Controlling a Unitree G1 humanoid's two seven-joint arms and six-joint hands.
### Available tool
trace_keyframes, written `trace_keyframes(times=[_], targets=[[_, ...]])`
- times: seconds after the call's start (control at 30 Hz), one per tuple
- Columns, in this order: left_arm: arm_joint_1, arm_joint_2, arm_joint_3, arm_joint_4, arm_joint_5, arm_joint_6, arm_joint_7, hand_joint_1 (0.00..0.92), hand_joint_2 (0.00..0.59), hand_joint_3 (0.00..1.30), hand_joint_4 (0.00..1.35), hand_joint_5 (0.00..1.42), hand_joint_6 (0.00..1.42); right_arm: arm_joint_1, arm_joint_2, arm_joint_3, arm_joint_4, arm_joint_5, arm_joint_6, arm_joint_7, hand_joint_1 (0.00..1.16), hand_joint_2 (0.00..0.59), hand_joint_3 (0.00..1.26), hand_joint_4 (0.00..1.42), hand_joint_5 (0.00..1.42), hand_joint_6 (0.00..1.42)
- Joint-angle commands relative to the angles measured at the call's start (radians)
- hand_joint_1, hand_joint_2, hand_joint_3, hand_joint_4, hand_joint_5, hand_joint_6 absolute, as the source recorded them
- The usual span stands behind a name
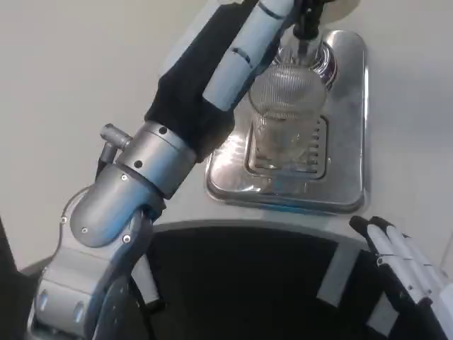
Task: Grasp the cup under the faucet to collect the drink, then remove the cup.
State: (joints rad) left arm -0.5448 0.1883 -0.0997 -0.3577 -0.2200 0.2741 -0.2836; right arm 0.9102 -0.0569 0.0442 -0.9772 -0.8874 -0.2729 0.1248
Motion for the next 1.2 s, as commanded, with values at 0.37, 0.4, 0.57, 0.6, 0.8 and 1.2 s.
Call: trace_keyframes(times=[0.37,0.4,0.57,0.6,0.8,1.2], targets=[[-0.014,0.082,-0.099,0.001,0.157,-0.04,-0.072,0.0,0.297,0.0,0.0,0.0,0.0,0.019,0.014,-0.019,0.001,0.012,0.004,-0.034,0.6,0.42,0.02,0.0,0.01,0.15],[-0.014,0.084,-0.102,0.006,0.162,-0.044,-0.077,0.0,0.296,0.0,0.0,0.0,0.0,0.018,0.014,-0.023,-0.001,0.013,0.006,-0.032,0.6,0.42,0.02,0.0,0.01,0.14],[-0.023,0.114,-0.134,0.028,0.233,-0.131,-0.102,0.0,0.291,0.0,0.0,0.0,0.0,-0.004,0.021,-0.043,-0.011,0.029,0.024,-0.023,0.63,0.416,0.01,0.0,0.0,0.14],[-0.023,0.118,-0.14,0.035,0.243,-0.149,-0.109,0.0,0.29,0.0,0.0,0.0,0.0,-0.01,0.023,-0.045,-0.011,0.031,0.028,-0.021,0.63,0.416,0.01,0.0,0.0,0.14],[-0.037,0.143,-0.169,0.05,0.308,-0.26,-0.123,0.0,0.29,0.0,0.0,0.0,0.0,-0.03,0.038,-0.037,-0.01,0.032,0.054,-0.02,0.68,0.4,0.01,0.0,0.0,0.14],[-0.039,0.187,-0.219,0.11,0.446,-0.415,-0.126,0.0,0.29,0.0,0.0,0.0,0.0,-0.086,0.105,0.018,-0.002,0.067,0.167,-0.005,0.82,0.287,0.0,0.0,0.0,0.12]])
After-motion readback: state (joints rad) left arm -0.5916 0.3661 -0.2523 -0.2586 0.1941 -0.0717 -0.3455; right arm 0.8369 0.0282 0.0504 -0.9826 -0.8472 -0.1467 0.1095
